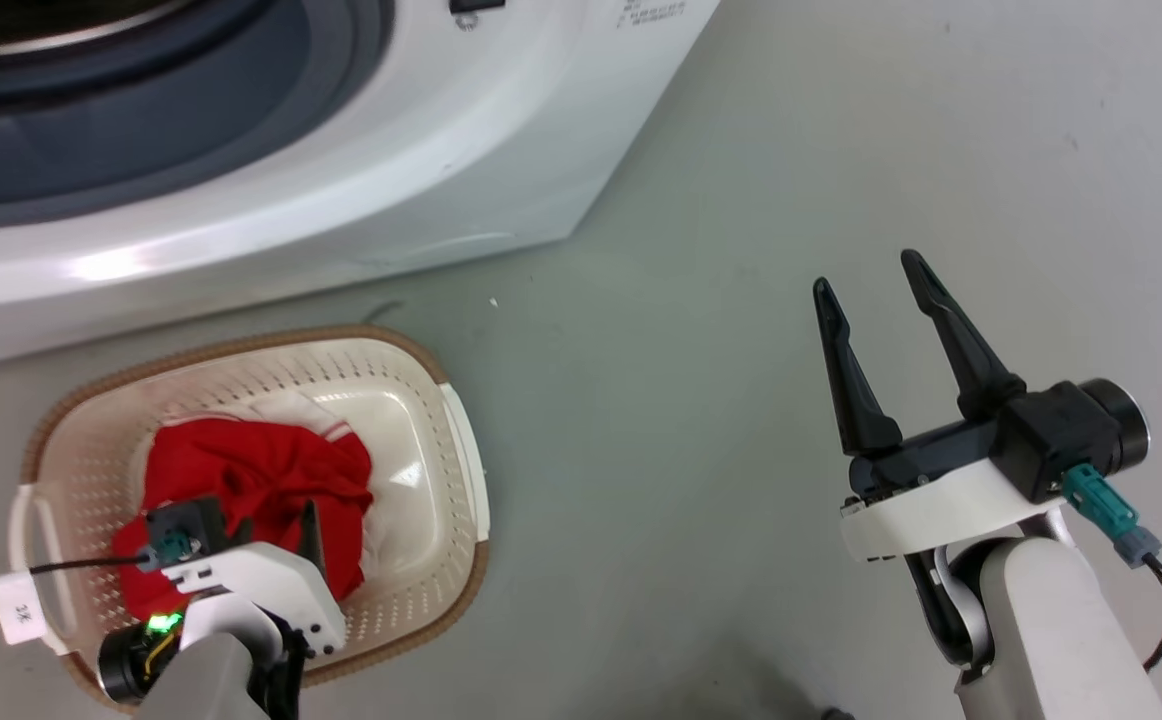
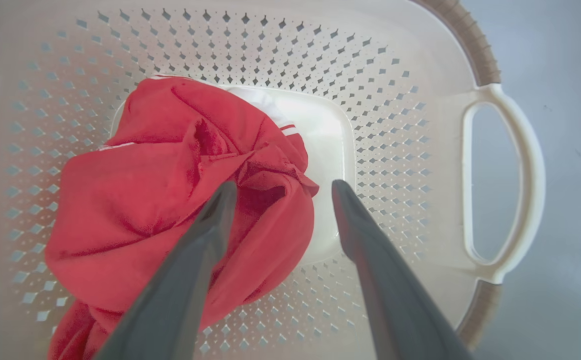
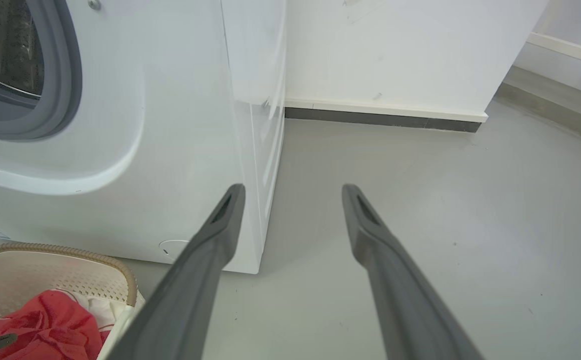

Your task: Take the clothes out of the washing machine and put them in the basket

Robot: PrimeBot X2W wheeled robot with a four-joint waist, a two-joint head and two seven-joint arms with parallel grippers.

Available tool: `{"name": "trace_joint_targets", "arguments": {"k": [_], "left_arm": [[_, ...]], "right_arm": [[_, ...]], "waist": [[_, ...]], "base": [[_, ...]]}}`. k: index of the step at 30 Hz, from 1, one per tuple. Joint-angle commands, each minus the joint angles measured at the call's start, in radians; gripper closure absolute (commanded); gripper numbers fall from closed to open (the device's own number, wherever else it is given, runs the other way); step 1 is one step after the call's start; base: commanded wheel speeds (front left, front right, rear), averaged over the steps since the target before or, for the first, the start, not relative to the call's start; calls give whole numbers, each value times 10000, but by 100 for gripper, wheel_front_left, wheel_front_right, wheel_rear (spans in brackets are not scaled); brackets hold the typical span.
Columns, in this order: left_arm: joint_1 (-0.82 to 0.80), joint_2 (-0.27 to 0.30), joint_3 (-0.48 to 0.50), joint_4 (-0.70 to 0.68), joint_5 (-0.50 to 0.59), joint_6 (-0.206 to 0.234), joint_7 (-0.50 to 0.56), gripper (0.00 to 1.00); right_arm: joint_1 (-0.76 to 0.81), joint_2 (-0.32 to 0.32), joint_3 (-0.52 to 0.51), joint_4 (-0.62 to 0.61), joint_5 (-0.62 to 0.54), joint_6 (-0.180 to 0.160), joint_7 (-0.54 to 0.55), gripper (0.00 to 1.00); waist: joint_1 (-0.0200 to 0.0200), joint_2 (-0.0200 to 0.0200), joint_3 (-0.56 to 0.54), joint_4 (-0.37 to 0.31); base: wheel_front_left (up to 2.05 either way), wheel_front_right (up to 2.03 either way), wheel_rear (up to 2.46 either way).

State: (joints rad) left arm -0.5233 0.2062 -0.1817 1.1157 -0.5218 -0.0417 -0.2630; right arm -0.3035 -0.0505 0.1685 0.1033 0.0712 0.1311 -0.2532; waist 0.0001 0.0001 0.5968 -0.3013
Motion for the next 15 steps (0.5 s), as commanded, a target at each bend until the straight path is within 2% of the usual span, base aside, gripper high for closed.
{"name": "trace_joint_targets", "arguments": {"k": [1, 9, 15], "left_arm": [[245, -110, 67, -126, 95, -54, -24, 0], [1334, -596, 587, -1430, 535, -104, -23, 0], [1919, -819, 1018, -2908, 1231, -139, -23, 0]], "right_arm": [[167, 9, -87, 63, -175, -7, 12, 0], [945, 6, -486, -17, -561, -9, 506, 0], [1540, 7, -836, -352, -736, -9, 878, 0]], "waist": [[-1, -1, -920, 425], [-1, -1, -2857, 1140], [-1, -1, -3769, 1621]], "base": [[0, 0, 0], [0, 0, 0], [0, 0, 0]]}}
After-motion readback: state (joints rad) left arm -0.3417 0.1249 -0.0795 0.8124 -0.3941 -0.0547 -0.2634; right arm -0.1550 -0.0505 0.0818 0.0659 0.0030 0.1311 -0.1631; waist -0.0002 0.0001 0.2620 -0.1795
